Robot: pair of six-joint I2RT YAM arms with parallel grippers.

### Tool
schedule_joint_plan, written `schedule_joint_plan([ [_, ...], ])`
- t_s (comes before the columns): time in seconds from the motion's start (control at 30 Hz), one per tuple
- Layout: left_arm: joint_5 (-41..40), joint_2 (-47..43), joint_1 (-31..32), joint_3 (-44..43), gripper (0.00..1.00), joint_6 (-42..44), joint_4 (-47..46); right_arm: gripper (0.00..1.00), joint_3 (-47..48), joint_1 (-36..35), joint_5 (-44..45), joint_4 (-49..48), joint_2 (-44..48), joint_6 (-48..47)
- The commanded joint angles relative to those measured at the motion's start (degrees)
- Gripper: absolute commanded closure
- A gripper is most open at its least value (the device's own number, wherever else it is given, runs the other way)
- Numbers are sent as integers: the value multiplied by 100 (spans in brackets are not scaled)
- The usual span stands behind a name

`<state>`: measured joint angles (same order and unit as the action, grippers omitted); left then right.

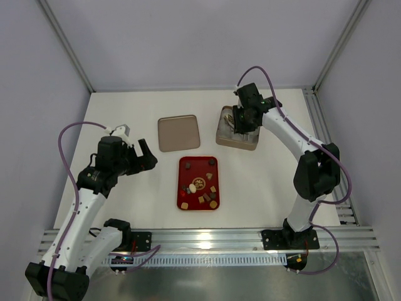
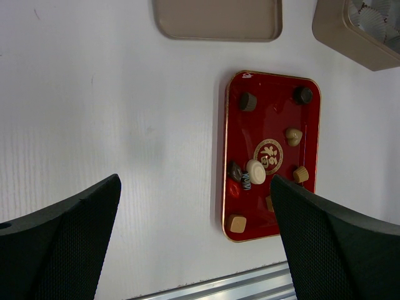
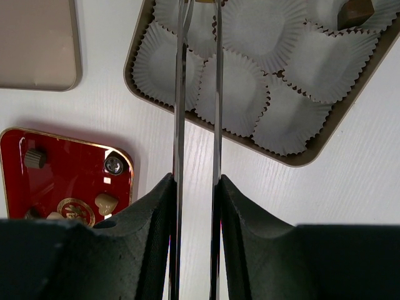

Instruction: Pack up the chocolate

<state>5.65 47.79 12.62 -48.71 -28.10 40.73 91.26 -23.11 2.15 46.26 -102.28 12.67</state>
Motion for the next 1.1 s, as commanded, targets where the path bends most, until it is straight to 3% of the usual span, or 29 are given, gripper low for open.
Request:
schedule_joint_plan([
  [0.0,6,2,12,-16,0,-3,-83,64,-3,17,-48,-214,147,43],
  [0.43,15,-7,12,-16,0,-3,-92,61,58,0,-22,-135,191,43],
  [0.73,15,11,12,-16,0,-3,-74,61,23,-9,22,32,867,87],
  [0.93,15,-7,21,-16,0,-3,-83,61,-556,-447,39,-37,1736,367],
  [1.07,6,-15,12,-16,0,-12,-83,61,-1250,-1229,189,-432,2324,1043],
])
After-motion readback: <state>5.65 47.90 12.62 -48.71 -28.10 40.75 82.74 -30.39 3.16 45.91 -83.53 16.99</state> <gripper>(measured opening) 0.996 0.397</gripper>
